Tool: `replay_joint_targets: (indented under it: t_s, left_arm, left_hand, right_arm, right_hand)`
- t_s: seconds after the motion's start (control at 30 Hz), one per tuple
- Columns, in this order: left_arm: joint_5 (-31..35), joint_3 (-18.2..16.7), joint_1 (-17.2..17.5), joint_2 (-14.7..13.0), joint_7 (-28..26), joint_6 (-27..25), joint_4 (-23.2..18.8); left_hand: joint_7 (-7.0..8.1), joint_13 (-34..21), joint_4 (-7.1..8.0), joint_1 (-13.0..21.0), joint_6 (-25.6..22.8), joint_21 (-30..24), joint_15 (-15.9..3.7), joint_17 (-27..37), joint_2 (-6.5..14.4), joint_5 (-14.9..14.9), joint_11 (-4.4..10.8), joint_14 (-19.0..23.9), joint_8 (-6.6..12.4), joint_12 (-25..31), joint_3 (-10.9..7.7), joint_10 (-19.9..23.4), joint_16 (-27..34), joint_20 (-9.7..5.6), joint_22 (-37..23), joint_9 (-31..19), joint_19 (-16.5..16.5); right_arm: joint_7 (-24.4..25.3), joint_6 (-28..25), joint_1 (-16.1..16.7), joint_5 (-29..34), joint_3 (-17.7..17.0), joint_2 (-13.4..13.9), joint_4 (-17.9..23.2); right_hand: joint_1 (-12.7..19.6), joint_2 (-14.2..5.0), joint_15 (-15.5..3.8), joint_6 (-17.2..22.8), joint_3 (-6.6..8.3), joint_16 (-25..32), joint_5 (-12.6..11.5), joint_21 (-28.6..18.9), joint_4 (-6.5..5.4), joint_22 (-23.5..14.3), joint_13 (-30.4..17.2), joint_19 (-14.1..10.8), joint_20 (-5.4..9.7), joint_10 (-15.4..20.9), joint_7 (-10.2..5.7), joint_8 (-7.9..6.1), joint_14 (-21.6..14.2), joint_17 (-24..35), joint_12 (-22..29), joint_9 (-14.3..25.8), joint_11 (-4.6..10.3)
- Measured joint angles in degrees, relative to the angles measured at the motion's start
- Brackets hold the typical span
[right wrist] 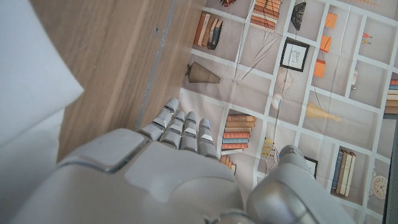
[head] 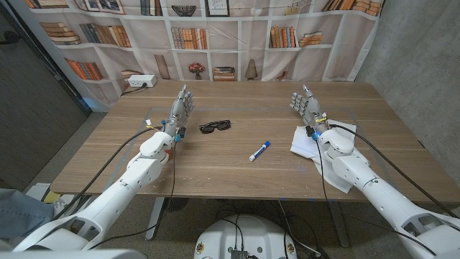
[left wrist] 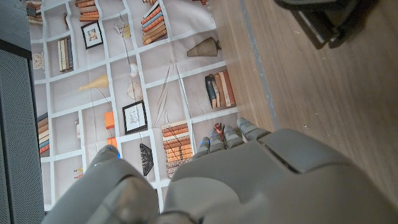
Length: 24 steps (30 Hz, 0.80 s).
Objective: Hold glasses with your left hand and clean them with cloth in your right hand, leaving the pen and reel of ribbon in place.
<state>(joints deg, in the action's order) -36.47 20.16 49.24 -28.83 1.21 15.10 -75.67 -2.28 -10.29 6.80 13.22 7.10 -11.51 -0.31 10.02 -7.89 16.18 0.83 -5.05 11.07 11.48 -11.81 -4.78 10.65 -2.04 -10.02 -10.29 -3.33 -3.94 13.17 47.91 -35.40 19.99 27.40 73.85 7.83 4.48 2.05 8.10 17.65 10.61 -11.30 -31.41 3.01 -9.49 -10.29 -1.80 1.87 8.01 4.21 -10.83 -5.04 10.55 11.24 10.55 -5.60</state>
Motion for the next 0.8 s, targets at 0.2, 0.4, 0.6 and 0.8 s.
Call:
replay_joint_targets:
  t_s: [0.2, 0.4, 0.6, 0.8]
  left_arm:
    - [1.4, -1.4, 1.1, 0.4, 0.4, -1.0, -1.2]
    - [3.1, -2.3, 2.1, -0.4, 1.2, -1.6, -2.9]
    - [5.2, -3.1, 3.0, -0.8, 1.5, -1.9, -4.1]
    - [6.6, -4.2, 4.3, -1.5, 1.2, -2.1, -6.3]
  left_hand:
    - [-0.22, -0.2, -0.22, 1.1, -0.2, 0.0, 0.22, 0.0, -0.1, 0.0, -0.33, 0.2, 0.0, 0.0, -0.22, 0.3, 0.0, 0.0, 0.0, 0.0, 0.0]
    - [-0.22, -0.1, -1.44, 2.9, -0.2, 0.0, 0.57, 0.0, 0.0, 0.4, -0.55, 0.7, 0.0, 0.0, -0.46, 0.6, 0.0, 0.22, 0.1, 0.0, 0.2]
    - [-0.57, -0.1, -2.72, 5.3, -1.9, 0.0, 0.31, 0.0, 0.5, 0.4, -0.83, 2.4, 0.69, 0.4, -0.79, 2.1, 0.4, 0.19, 0.1, 0.0, 1.1]
    - [-0.6, -0.3, -3.57, 7.2, -3.3, -0.4, 0.51, 0.0, 0.8, 0.4, -0.98, 4.1, 1.02, 0.9, -1.01, 3.7, 0.8, 0.11, 0.0, 0.0, 2.8]
  right_arm:
    - [-1.2, -2.2, 0.7, 2.5, -2.0, -1.9, 0.2]
    - [-1.7, -3.6, 1.6, 4.9, -3.6, -3.1, 1.3]
    - [-2.1, -4.1, 3.0, 6.3, -5.7, -4.6, 2.6]
    - [-3.2, -4.3, 4.1, 7.7, -6.8, -5.3, 3.5]
  right_hand:
    - [0.0, 0.0, 0.0, 0.2, 0.16, 0.0, 0.0, 0.0, -0.16, 0.0, 0.0, 0.0, 0.0, 0.5, -0.22, -0.02, 0.0, -0.2, 0.2, 0.0, 0.07]
    - [0.3, -0.3, 0.0, 0.5, 0.16, 0.0, 0.0, 0.0, -0.16, 0.0, 0.0, -0.2, 0.2, 0.5, -0.11, -0.21, -0.6, -0.2, 0.2, 0.0, 0.06]
    - [0.3, -0.3, 0.0, 0.8, 0.16, 0.2, 0.0, 0.1, -0.16, 0.0, 0.0, -0.2, 0.19, 0.9, -0.42, -0.21, -0.6, -0.2, 0.4, 0.0, 0.26]
    - [0.5, -0.53, 0.31, 1.1, 0.15, 0.2, 0.0, 0.3, -0.16, 0.0, 0.0, -0.6, 0.2, 1.1, -0.11, -0.21, -0.9, -0.2, 0.5, 0.0, 0.09]
